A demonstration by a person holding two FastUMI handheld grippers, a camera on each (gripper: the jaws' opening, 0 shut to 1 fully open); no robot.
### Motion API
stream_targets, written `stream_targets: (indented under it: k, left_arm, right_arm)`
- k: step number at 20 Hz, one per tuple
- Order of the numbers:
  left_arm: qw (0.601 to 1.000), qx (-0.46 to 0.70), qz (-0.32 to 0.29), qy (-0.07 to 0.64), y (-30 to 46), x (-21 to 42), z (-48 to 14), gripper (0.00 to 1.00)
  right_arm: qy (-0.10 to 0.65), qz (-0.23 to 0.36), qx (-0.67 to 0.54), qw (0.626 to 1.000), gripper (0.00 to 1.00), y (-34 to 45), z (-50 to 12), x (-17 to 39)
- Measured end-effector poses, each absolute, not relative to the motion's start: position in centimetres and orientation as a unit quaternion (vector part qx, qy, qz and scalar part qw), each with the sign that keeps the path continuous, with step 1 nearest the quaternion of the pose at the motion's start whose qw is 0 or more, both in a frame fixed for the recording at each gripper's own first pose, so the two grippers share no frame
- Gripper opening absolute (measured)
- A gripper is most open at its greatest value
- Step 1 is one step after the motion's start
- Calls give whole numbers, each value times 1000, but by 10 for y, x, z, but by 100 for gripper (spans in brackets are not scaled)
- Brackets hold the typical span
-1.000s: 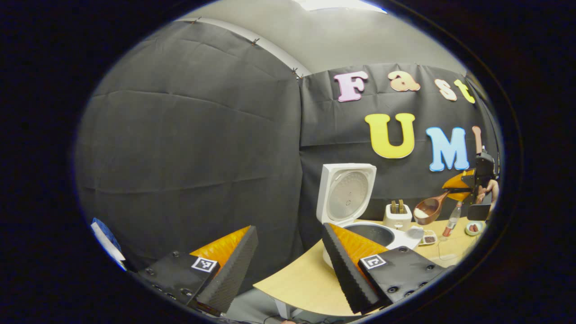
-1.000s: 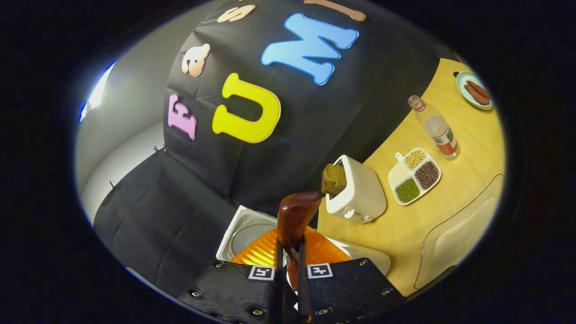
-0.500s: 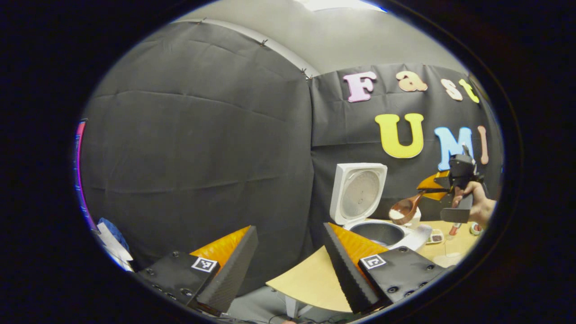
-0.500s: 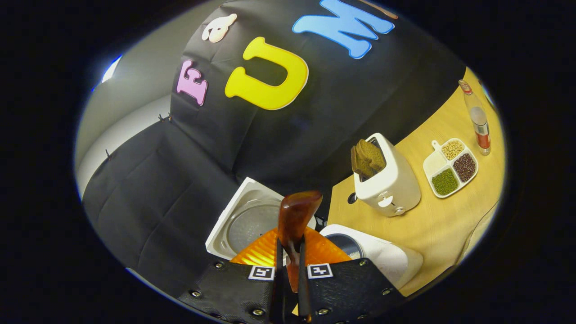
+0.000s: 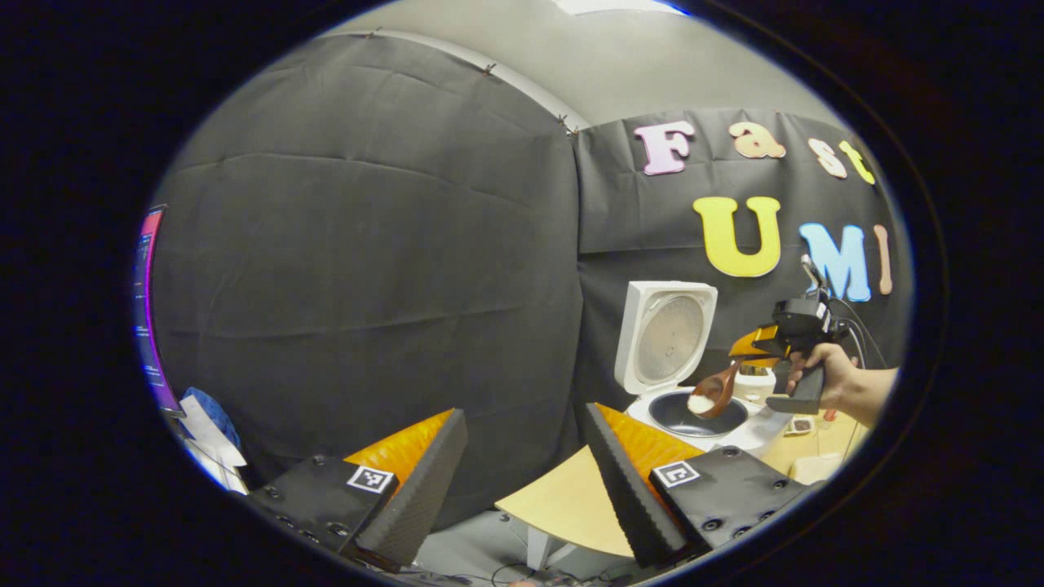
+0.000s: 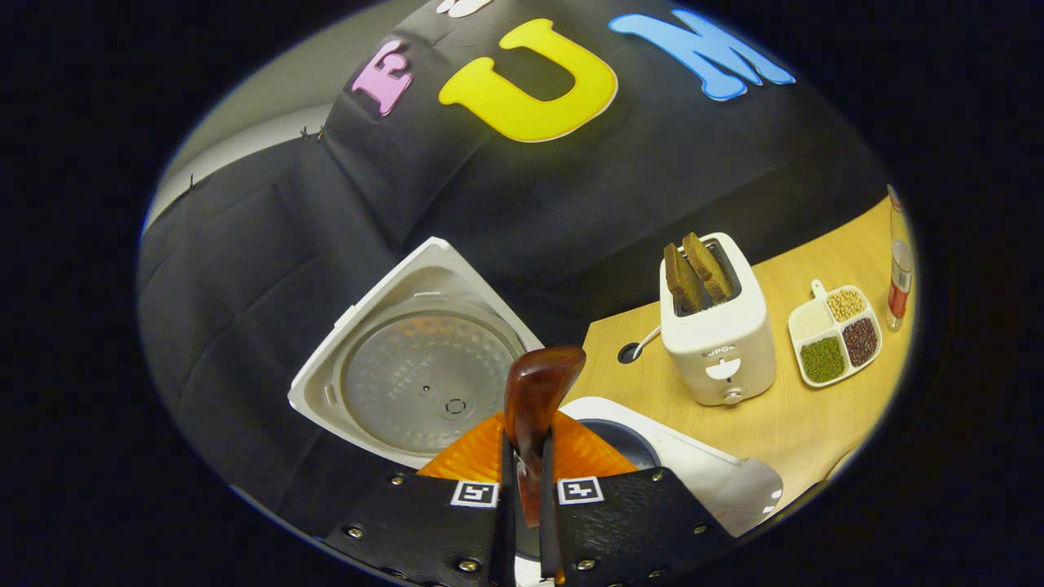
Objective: Close the left gripper, press the button to open the rice cooker; take a wooden spoon from the chopstick holder with the right hand, scoop a spoonful of rice and pour it into the rice cooker, then put the wooden spoon back into the chopstick holder.
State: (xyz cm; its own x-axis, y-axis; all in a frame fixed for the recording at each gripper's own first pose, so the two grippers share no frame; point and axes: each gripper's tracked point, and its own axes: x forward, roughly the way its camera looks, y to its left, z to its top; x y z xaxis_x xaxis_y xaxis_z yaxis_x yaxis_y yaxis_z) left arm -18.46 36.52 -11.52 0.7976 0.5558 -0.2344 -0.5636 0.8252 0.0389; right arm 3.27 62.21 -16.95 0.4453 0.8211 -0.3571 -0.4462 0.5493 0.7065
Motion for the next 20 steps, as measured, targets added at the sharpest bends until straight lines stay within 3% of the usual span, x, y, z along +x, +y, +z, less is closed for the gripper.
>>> stream_targets:
  k: [12, 20]
  left_arm:
    - [945, -22, 303, 125, 361, -192, -126, 100]
    - [947, -30, 296, 123, 354, -197, -125, 99]
  right_arm:
    - [236, 456, 24, 858, 12, 627, -170, 21]
    - [93, 489, -165, 851, 12, 630, -148, 6]
